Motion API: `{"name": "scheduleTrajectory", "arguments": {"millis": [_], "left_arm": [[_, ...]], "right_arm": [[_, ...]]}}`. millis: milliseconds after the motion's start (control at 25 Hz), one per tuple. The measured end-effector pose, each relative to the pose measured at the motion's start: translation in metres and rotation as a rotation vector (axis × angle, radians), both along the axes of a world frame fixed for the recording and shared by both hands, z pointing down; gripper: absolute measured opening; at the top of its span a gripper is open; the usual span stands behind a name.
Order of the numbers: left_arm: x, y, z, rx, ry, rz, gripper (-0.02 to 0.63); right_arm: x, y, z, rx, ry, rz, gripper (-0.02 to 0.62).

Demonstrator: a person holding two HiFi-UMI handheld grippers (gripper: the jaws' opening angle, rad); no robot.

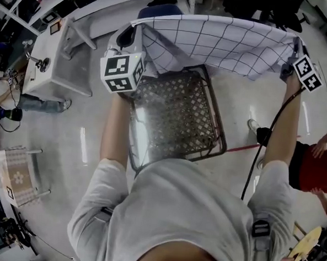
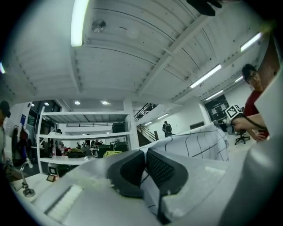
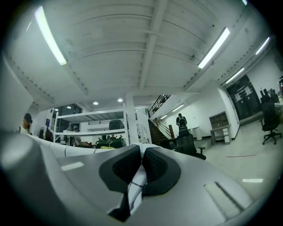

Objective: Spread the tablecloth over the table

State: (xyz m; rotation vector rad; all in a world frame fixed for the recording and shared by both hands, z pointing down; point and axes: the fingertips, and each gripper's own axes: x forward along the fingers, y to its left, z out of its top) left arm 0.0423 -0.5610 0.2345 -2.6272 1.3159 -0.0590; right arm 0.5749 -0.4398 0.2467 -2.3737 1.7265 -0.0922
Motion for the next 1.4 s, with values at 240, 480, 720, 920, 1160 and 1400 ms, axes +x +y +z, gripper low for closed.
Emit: {"name": "scheduleTrajectory", "arguments": {"millis": [240,480,720,920,1160,1400], "left_arm": [[-0.007,-0.006,-0.008,-0.043,0.058,-0.059,0.023],[-0.073,0.017,-0.045,-0.038,0.154,-0.249,0.023],[-0.265,0.037,-0.116,0.103,0.242,-0.497,0.023],[-0.275,0.08,-0.129,0.178,0.185,-0.581,0.023],[-0.271,0.08,-0.097,0.139,0.137,-0.538,0.023],[-0.25,0.073,-0.086,0.121,0.139,-0.361,0.023]], "right_arm": [[-0.005,-0.013,-0.002,-0.006,0.011,-0.063,0.009],[-0.061,-0.04,-0.008,0.029,0.017,-0.307,0.009],[-0.255,-0.12,-0.038,0.089,0.054,-0.587,0.011],[-0.267,-0.111,-0.055,0.149,0.077,-0.619,0.011],[-0.257,-0.102,-0.077,0.118,0.166,-0.53,0.011],[-0.233,-0.065,-0.084,0.1,0.158,-0.375,0.01]]}}
